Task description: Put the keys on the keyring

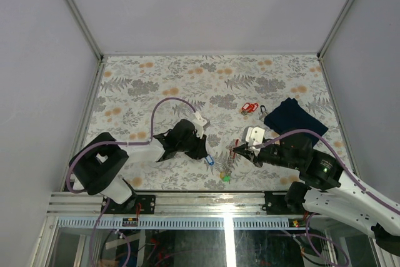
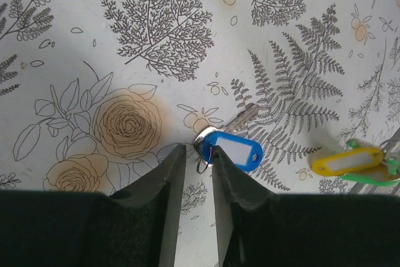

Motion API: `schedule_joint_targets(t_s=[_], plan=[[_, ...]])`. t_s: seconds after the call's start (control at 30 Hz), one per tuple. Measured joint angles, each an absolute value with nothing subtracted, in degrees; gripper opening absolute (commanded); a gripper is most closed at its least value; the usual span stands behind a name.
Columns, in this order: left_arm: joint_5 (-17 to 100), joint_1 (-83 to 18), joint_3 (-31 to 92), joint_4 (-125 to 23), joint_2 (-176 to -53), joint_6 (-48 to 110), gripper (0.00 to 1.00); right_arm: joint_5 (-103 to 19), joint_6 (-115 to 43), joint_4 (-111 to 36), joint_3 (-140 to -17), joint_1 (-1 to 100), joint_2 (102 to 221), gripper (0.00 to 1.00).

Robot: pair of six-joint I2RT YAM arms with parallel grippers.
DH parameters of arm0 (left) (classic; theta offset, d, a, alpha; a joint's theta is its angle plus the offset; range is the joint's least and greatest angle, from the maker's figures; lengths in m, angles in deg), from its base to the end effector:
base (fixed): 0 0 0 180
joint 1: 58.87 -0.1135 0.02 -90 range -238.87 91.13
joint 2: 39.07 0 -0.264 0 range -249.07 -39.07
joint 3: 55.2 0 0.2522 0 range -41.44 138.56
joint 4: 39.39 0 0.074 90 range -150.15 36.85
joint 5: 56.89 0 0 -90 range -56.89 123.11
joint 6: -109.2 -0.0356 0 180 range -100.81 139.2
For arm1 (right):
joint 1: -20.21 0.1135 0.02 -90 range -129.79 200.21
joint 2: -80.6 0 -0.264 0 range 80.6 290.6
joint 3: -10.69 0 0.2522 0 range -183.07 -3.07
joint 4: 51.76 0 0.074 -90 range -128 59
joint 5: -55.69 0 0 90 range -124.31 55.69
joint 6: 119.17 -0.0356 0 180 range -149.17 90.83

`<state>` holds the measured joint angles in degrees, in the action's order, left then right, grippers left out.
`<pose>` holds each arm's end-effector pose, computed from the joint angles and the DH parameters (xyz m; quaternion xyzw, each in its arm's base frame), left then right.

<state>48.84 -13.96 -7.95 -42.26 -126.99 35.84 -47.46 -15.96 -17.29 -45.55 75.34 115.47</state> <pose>0.1916 -0.2046 0.1384 0.2746 0.8695 -0.3080 0.2714 0.0757 0.1229 0.3317 -0.4959 0.6037 0.3047 0.5448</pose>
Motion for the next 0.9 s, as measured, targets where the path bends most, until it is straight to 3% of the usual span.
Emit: schedule_joint_targets(t_s=[0.27,0.37,0.43,0.9], plan=[[49.45,-13.99,-7.9,-42.52,-127.29,34.92,0.1,-47.52,-16.17,-17.6,-45.51,75.32,115.47,0.0],[49.56,-13.99,-7.9,-42.56,-127.23,34.7,0.23,-47.52,-16.33,-17.75,-45.48,75.32,115.47,0.0],[49.71,-13.99,-7.9,-42.89,-126.94,34.4,0.26,-47.52,-16.33,-17.8,-45.29,75.32,115.47,0.0],[49.84,-13.99,-8.73,-44.18,-125.35,33.76,0.22,-47.54,-16.61,-17.82,-44.96,75.32,115.78,0.0]])
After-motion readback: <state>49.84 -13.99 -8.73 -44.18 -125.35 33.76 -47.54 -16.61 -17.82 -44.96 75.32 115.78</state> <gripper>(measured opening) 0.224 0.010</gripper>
